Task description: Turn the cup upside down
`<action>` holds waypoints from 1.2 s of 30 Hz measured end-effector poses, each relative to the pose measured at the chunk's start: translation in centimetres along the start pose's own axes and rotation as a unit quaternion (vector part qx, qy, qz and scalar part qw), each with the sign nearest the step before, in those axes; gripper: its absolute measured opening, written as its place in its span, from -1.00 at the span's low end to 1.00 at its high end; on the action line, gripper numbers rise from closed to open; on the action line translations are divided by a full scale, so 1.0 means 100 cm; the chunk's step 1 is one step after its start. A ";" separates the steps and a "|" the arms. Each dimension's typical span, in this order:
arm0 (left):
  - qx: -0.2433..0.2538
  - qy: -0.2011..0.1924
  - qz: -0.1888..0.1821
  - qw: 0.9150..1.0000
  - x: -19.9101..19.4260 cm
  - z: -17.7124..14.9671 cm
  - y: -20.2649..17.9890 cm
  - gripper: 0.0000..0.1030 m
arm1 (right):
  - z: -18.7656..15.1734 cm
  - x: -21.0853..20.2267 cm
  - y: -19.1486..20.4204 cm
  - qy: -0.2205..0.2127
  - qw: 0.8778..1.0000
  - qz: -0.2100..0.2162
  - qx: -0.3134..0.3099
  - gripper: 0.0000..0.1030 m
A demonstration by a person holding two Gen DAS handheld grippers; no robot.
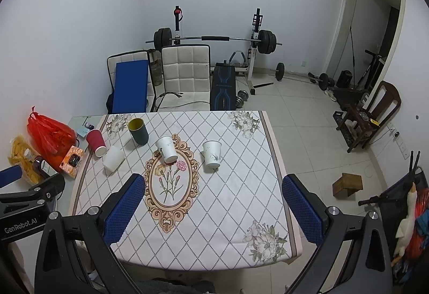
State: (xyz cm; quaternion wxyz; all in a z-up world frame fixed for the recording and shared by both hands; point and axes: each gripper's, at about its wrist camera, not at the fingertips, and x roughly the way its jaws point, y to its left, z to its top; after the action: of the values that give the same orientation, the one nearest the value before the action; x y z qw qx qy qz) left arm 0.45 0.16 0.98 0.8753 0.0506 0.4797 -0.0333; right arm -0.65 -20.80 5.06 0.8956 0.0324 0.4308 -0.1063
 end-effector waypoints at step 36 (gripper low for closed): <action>-0.003 -0.008 -0.004 1.000 0.001 0.007 -0.004 1.00 | 0.013 -0.005 -0.002 -0.010 1.000 0.008 0.003 1.00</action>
State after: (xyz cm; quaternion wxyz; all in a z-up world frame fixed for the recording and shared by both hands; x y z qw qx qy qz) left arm 1.05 -0.27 1.20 0.8789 0.0463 0.4734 -0.0358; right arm -0.01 -21.08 6.32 0.9004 0.0378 0.4214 -0.1010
